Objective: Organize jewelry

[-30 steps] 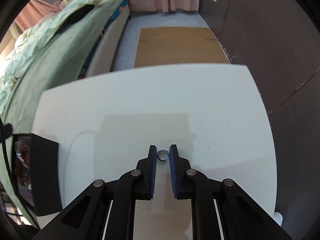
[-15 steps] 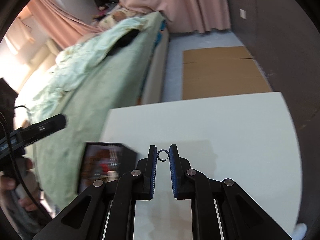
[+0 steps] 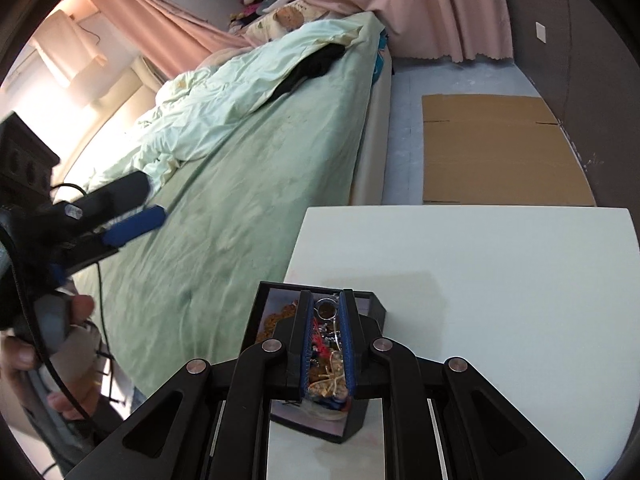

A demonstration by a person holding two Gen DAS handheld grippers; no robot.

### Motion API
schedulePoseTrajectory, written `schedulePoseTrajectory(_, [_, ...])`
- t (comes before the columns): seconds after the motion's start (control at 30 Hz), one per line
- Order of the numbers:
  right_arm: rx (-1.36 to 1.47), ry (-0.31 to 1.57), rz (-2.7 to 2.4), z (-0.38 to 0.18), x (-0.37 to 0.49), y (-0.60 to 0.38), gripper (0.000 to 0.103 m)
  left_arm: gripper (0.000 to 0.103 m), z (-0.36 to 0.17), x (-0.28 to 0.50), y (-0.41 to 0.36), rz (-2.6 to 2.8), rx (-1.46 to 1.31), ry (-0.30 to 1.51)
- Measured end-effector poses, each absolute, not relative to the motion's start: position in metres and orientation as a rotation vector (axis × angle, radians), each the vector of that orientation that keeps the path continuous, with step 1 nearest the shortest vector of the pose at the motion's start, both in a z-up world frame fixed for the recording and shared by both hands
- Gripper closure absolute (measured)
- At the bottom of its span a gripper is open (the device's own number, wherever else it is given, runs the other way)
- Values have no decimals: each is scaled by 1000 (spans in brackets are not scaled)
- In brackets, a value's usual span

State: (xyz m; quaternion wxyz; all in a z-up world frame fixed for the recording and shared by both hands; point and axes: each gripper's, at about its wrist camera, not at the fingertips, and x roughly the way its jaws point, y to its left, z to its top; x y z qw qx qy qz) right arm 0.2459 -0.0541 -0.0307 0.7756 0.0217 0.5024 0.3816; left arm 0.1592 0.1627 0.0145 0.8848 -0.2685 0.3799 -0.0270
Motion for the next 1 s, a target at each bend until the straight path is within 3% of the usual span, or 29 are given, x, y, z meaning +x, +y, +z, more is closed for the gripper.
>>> schedulePoseTrajectory(0.17, [45,1131,806,-37,247,-52,86,10,15,155,164,-50,-574,792])
schedulePoseTrajectory(0.23, [73,1124,792,-33,247,-61,64,10,12,154,162,-41,-570,804])
schedulePoseTrajectory(0.3, [118,1095,810,-23,245,-72,57,10,11,152,160,-39,-575,809])
schedulePoseTrajectory(0.8, [167,1016,758,9,204,-146,54,9,26,109,123,-36,-487,764])
schedulePoseTrajectory(0.9, [211,980,712,19,195,-168,33,7,30,97,110,-68,-446,757])
schedulePoseTrajectory(1.0, [228,952,692,31,186,-185,22,5,35,85,99,-68,-400,744])
